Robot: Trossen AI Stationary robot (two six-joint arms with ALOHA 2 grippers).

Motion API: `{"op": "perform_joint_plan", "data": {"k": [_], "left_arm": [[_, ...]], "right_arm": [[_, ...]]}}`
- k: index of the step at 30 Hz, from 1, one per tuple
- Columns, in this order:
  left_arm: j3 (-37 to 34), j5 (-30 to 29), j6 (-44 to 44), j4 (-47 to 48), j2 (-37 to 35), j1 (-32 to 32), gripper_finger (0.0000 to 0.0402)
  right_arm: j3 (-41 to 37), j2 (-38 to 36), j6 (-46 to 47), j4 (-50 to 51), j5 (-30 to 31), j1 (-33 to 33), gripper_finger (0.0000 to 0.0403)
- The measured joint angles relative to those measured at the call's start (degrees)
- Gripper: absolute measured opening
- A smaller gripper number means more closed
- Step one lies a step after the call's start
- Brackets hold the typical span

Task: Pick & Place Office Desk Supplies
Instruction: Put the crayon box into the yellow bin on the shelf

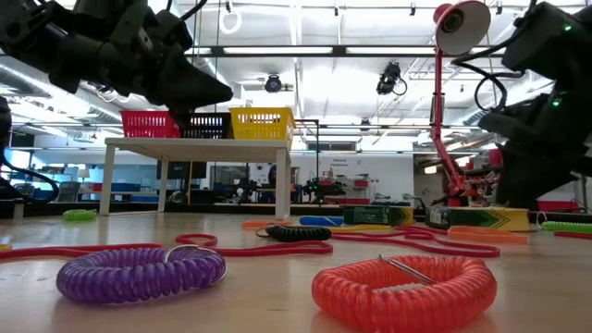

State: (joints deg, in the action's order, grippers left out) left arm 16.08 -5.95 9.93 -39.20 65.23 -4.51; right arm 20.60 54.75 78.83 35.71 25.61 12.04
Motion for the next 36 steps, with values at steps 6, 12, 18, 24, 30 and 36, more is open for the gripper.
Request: {"op": "perform_joint_plan", "data": {"k": [6, 12, 18, 24, 30, 36], "left_arm": [[0.0, 0.41, 0.11, -0.09, 0.04, -0.5, 0.0042], [0.0, 0.42, 0.15, -0.09, 0.04, -0.52, 0.0041], [0.0, 0.43, 0.14, -0.08, 0.04, -0.52, 0.0041], [0.0, -0.97, 0.66, -0.03, -0.87, -0.5, 0.0039], [0.0, -1.54, -0.11, -0.03, -1.9, -0.5, 0.0031], [-1.57, -11.43, -1.55, -1.23, -3.31, -0.46, 0.0028]], "right_arm": [[0.0, 1.62, -1.77, -1.7, -2.75, -2.88, 0.01], [0.0, 4.61, -3.86, -6.67, -5.58, -3.93, 0.0084], [0.02, 6.11, -5.97, -7.44, -5.59, -3.99, 0.0061], [1.46, 5.52, -10.02, -6.43, -5.72, -3.99, 0.0009], [10.04, 5.54, -16.86, 0.62, -3.59, -3.54, 0.0012], [21.96, 8.27, -31.95, 4.58, 5.03, -0.11, 0.001]]}}
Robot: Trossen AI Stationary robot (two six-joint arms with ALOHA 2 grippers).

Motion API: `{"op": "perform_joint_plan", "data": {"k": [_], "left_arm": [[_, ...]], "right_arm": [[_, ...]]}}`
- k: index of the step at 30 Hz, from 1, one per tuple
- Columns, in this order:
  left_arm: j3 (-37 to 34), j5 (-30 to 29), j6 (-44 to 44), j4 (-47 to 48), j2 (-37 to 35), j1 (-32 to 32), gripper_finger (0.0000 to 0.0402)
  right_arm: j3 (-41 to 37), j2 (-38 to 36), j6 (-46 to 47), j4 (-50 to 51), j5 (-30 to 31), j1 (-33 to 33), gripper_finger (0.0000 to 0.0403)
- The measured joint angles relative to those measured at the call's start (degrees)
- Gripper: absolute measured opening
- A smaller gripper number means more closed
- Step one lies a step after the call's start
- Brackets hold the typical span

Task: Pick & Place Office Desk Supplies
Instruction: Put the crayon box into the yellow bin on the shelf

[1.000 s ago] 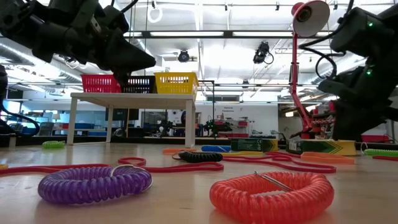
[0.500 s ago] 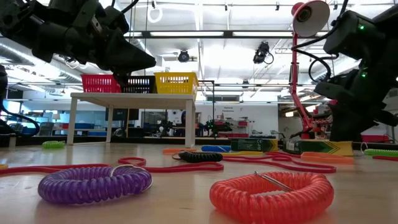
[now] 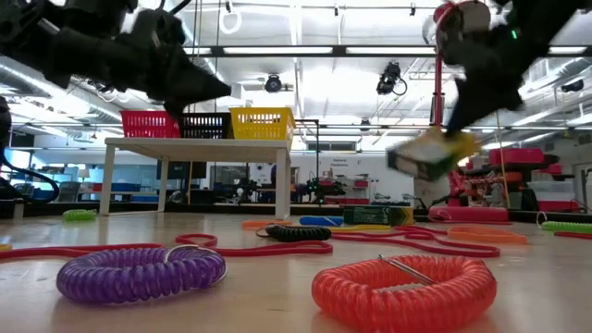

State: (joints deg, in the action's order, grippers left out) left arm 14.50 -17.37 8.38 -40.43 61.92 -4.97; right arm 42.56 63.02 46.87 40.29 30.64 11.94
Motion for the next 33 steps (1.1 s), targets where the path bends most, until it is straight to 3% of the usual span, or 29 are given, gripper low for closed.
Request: {"op": "perform_joint_plan", "data": {"k": [3, 8, 13, 21, 28, 33], "left_arm": [[-4.14, -1.59, 1.15, -5.99, -1.64, 0.6, 0.0027], [-10.7, 6.82, 6.73, -16.02, -3.68, 1.29, 0.0023], [-11.74, 8.71, 10.75, -16.27, -3.64, 0.31, 0.0024], [-11.74, 6.68, 6.16, -16.39, -3.57, -1.03, 0.0024], [-11.74, 4.45, 4.94, -16.4, -3.57, -1.03, 0.0024], [-11.74, 2.13, 4.37, -16.27, -3.53, -1.03, 0.0024]], "right_arm": [[5.26, 4.12, -7.3, -0.21, 3.61, 1.77, 0.001], [13.58, 14.34, -18.52, -0.01, 9.72, 3.13, 0.001], [24.41, 23.47, -32.59, -0.04, 18.97, 2.6, 0.0009], [44.88, 30.63, -64.21, -2.53, 27.66, -3.62, 0.0009], [54.69, 36.65, -100.36, -25.85, 25.39, -15.38, 0.0009], [57.18, 42.4, -108.08, -30.59, 19.23, -20.79, 0.0009]]}}
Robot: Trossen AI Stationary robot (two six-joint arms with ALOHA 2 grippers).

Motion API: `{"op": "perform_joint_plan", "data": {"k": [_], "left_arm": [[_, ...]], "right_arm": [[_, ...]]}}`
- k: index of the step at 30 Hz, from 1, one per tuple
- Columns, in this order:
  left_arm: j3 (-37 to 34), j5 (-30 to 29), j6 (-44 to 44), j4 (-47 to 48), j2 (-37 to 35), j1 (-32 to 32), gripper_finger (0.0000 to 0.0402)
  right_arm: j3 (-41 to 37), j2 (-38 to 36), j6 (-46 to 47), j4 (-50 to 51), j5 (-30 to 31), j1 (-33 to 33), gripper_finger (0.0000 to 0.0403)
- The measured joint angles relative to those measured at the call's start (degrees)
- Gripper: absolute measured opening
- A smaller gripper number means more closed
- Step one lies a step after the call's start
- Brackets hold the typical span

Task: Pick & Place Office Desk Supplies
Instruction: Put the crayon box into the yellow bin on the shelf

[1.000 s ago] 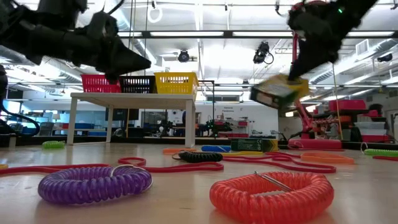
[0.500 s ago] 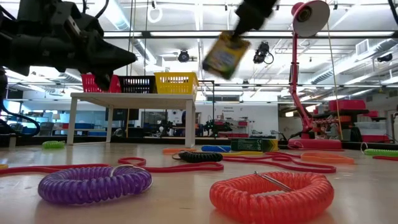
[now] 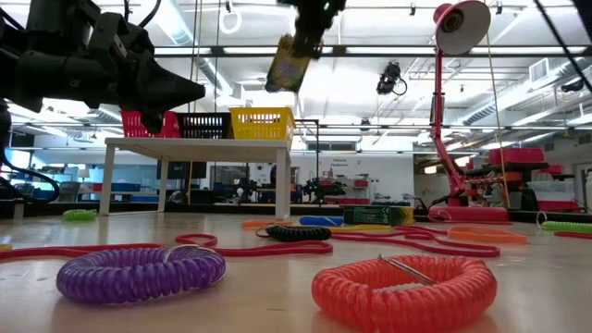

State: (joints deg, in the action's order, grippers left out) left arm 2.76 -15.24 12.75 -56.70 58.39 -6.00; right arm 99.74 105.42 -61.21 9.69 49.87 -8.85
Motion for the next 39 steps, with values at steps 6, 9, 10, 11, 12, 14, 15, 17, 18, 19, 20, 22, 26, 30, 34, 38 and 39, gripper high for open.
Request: {"op": "perform_joint_plan", "data": {"k": [6, 9, 10, 11, 12, 14, 15, 17, 18, 19, 20, 22, 26, 30, 34, 38, 39], "left_arm": [[0.0, -0.42, -0.22, -0.1, 0.0, 0.04, 0.0024], [0.0, -0.42, -0.34, -0.09, 0.0, -0.02, 0.0024], [0.0, -0.42, -0.35, -0.1, 0.0, -0.02, 0.0024], [0.0, -0.42, -0.35, -0.1, 0.0, -0.02, 0.0024], [0.0, -0.42, -0.35, -0.1, 0.02, -0.02, 0.0024], [0.0, -0.42, -0.35, -0.07, 0.02, -0.02, 0.0024], [0.0, -0.42, -0.37, -0.05, 0.02, -0.02, 0.0024], [0.0, -0.42, -0.36, -0.08, 0.04, -0.02, 0.0024], [0.0, -0.42, -0.35, -0.07, 0.04, -0.02, 0.0024], [0.0, -0.41, -0.35, -0.05, 0.04, -0.02, 0.0024], [0.0, -0.32, -0.35, -0.06, 0.04, -0.02, 0.0024], [0.0, -0.24, -0.35, -0.05, 0.04, -0.02, 0.0024], [0.0, -0.22, -0.25, -0.12, 0.04, -0.02, 0.0024], [0.0, 0.06, 0.12, 0.05, 0.04, -0.02, 0.0024], [0.0, 0.22, 0.11, 0.08, 0.04, -0.02, 0.0024], [0.0, 0.21, 0.02, 0.09, 0.04, -0.02, 0.0024], [0.0, 0.22, 0.05, 0.1, 0.04, -0.02, 0.0024]], "right_arm": [[0.05, 5.31, -2.95, 0.22, -1.01, -1.87, 0.0009], [0.05, 6.71, -4.3, -1.4, -1.24, -1.78, 0.0009], [0.05, 7.02, -4.64, -1.96, -1.39, -1.74, 0.0009], [0.05, 7.2, -4.89, -2.54, -1.69, -1.62, 0.0009], [0.05, 7.24, -5.1, -2.54, -2.25, -1.57, 0.0009], [0.05, 7.24, -4.92, -2.54, -3.56, -1.57, 0.0009], [-0.03, 7.24, -4.33, -2.68, -4.43, -1.58, 0.0009], [-0.62, 7.24, -3.94, -2.63, -5.1, -1.58, 0.0009], [-0.81, 7.24, -3.7, -2.33, -5.21, -1.58, 0.0009], [-0.91, 7.53, -3.41, -2.28, -5.39, -1.58, 0.0009], [-0.88, 8.17, -3.29, -3.09, -5.42, -1.6, 0.0009], [-0.92, 9.21, -3.99, -2.56, -5.73, -1.68, 0.0009], [-0.98, 12.11, -7.65, -6.56, -4.57, -1.67, 0.0009], [-0.98, 13.2, -10.94, -8.64, -3.36, -1.65, 0.0009], [-0.98, 13.21, -11.07, -9.28, -3.35, -1.67, 0.0009], [-0.98, 13.21, -11.72, -9.55, -3.41, -2.05, 0.0009], [-0.98, 13.21, -11.7, -9.53, -3.66, -2.25, 0.0009]]}}
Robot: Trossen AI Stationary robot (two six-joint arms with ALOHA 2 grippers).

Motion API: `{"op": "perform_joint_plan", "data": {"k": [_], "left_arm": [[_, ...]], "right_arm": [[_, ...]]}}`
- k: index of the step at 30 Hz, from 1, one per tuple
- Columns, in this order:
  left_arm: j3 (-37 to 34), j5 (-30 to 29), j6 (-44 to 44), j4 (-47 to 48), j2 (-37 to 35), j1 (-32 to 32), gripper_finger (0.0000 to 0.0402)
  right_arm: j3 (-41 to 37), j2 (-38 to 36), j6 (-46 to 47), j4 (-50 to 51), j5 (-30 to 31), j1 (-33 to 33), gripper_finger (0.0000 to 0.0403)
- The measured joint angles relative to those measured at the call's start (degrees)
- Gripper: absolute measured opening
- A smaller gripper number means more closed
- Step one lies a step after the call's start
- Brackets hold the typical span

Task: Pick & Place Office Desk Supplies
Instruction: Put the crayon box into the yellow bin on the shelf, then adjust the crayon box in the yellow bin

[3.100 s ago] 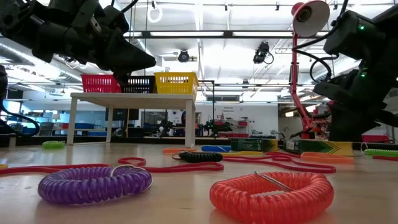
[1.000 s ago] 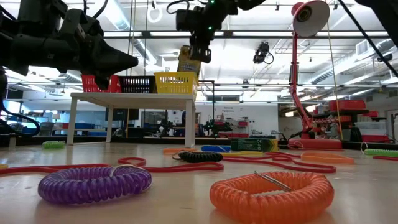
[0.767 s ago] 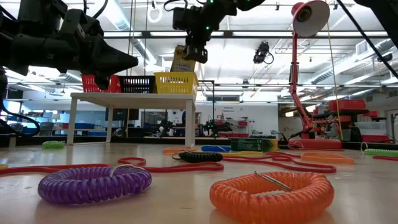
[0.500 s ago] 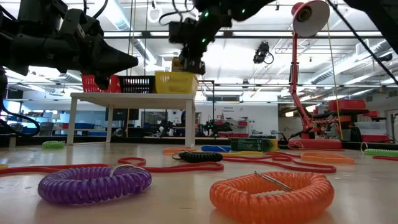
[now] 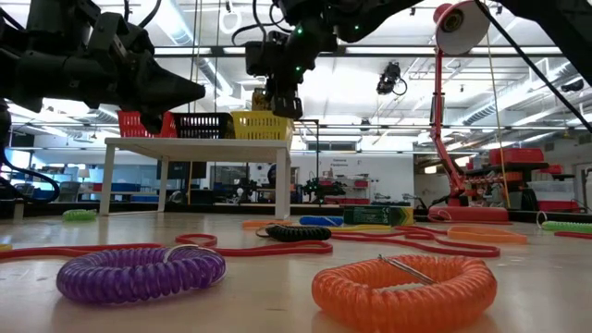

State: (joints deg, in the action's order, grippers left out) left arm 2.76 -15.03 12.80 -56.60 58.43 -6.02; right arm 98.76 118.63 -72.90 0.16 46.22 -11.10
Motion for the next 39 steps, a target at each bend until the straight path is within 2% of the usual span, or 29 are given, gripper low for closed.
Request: {"op": "perform_joint_plan", "data": {"k": [20, 33, 39], "left_arm": [[0.0, 0.02, 0.74, 0.04, 0.0, 0.0, 0.0024], [0.0, 0.07, 1.28, 0.24, 0.0, 0.0, 0.0024], [0.0, 0.27, 1.59, 0.26, 0.0, 0.0, 0.0024]], "right_arm": [[-0.04, 1.31, 0.08, -0.63, -0.8, -0.82, 0.0014], [-0.04, 1.33, 3.58, -1.56, -0.96, -0.71, 0.0094], [-0.04, 1.33, 3.26, -6.6, 1.92, 0.22, 0.0132]]}}
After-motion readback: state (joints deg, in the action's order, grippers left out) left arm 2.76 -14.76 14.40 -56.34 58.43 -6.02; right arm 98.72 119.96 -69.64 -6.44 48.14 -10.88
